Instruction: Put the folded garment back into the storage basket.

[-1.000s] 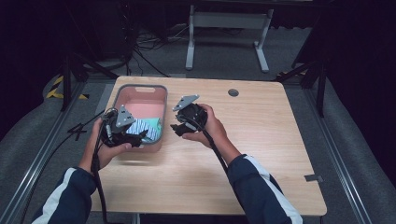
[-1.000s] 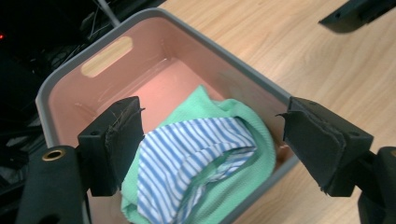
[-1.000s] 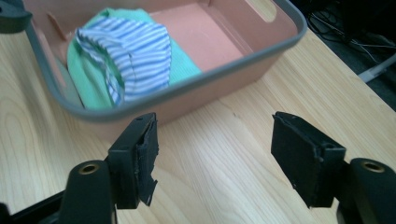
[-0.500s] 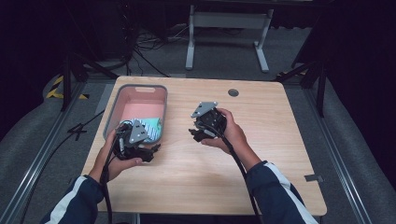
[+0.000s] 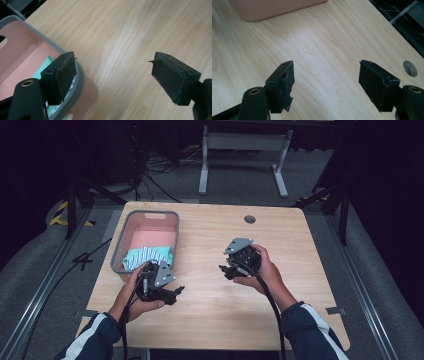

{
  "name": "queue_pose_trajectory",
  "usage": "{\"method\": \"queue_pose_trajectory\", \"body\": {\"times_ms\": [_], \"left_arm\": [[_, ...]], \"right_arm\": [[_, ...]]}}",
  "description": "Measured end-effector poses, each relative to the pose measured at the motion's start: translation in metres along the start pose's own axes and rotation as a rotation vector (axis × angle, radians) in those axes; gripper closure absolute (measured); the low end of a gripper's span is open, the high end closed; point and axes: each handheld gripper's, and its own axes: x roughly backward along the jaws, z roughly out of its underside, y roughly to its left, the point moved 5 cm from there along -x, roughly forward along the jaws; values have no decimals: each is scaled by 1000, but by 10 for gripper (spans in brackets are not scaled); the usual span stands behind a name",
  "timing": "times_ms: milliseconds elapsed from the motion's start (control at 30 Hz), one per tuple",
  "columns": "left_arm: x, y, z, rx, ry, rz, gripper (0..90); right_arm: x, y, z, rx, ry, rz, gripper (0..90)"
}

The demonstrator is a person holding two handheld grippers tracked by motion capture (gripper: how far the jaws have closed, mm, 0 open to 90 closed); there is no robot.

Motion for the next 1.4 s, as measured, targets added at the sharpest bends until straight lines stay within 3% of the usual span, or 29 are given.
{"method": "queue_pose_trajectory", "body": {"times_ms": [267, 700, 1133, 1400], "left_arm": [[-15, -18, -1, -47, -5, 55, 204], [-37, -40, 8, -80, 25, 128, 216], [-51, -46, 23, -99, 58, 157, 206], [-54, -47, 32, -85, 60, 179, 196]], "right_arm": [[11, -9, 36, -32, 4, 19, 291], [21, -18, 89, -97, 37, 53, 289], [26, -17, 140, -119, 78, 53, 287], [35, -21, 169, -163, 56, 51, 285]]}}
